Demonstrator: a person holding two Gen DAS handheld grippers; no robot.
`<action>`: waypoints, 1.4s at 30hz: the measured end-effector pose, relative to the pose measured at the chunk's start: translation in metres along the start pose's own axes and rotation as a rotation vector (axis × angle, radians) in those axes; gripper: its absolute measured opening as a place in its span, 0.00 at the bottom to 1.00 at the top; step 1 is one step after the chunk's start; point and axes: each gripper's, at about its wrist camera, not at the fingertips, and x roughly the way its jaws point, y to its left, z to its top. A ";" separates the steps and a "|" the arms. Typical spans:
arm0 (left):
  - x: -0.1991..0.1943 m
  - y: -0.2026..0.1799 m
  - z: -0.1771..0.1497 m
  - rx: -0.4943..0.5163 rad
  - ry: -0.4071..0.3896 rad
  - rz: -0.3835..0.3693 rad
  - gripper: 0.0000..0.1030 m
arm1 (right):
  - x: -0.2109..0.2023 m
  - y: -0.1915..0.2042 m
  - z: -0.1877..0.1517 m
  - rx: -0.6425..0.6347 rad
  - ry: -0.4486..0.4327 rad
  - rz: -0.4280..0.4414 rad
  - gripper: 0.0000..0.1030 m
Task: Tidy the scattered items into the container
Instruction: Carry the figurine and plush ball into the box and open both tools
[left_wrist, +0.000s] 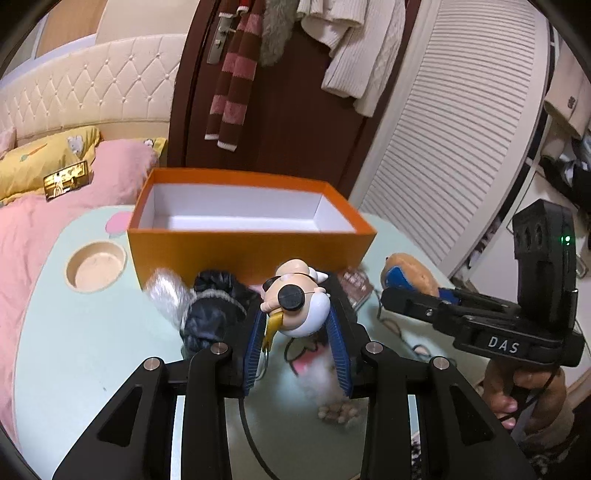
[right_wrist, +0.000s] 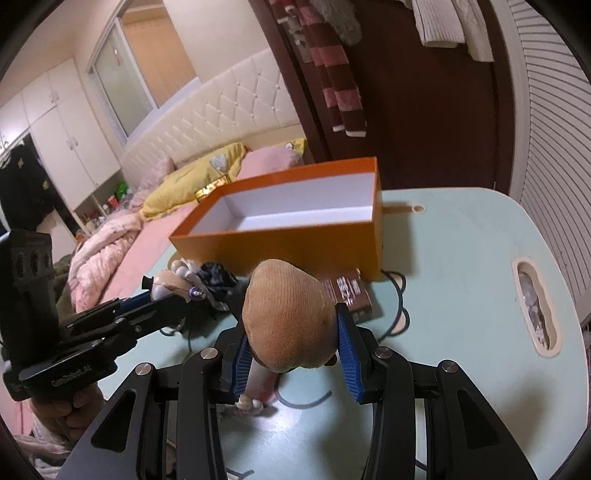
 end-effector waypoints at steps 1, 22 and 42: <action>-0.001 0.001 0.003 -0.005 -0.005 -0.002 0.34 | 0.000 0.000 0.004 0.001 -0.002 0.003 0.39; 0.025 0.035 0.085 -0.038 -0.032 0.043 0.34 | 0.041 0.012 0.091 -0.034 -0.016 0.020 0.39; 0.084 0.064 0.092 -0.098 0.083 0.067 0.34 | 0.094 -0.010 0.105 0.018 0.097 0.003 0.39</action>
